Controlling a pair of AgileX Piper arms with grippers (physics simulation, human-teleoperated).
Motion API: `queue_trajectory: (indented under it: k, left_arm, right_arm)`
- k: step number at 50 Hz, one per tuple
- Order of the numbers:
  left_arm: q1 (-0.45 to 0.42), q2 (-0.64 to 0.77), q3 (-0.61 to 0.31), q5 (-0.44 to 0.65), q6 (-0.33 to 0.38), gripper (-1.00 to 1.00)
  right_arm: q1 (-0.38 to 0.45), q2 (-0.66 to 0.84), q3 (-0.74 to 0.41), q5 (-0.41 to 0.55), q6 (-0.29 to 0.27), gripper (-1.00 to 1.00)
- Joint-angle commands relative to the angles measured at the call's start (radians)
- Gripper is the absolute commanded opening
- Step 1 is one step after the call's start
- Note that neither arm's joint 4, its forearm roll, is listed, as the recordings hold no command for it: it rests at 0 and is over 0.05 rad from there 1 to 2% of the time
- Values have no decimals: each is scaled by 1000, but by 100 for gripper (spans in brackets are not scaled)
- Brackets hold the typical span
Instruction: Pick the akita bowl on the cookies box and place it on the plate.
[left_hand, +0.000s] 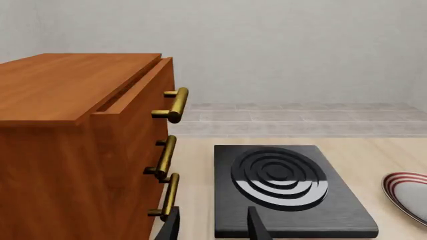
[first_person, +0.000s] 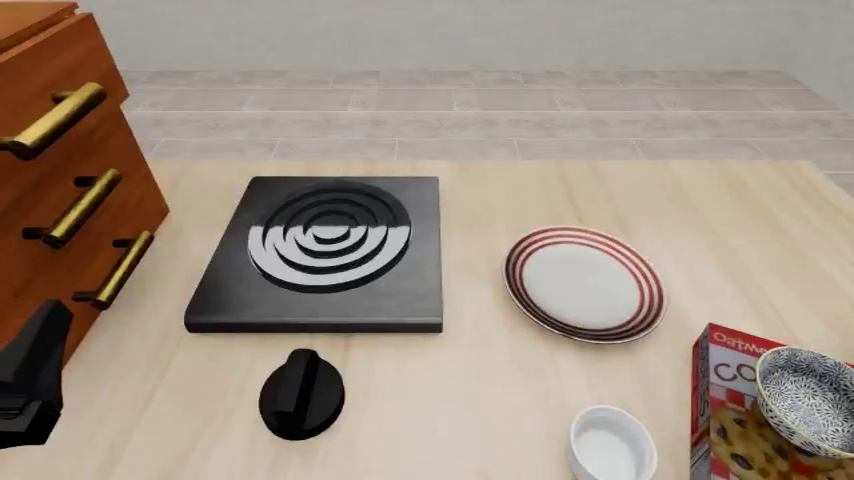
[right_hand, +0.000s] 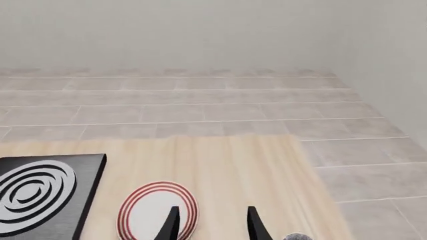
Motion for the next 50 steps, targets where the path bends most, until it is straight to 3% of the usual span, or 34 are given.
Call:
queue_trajectory:
  k: [1,31,50]
  left_arm:
    - [0,0,0,0,0,100]
    - [0,0,0,0,0,100]
    - [0,0,0,0,0,100]
  right_arm:
    - [-49,57,-125,192,0,100]
    - [-168,50,-122,352,-33,100]
    - [-204,-27,58,331,10,100]
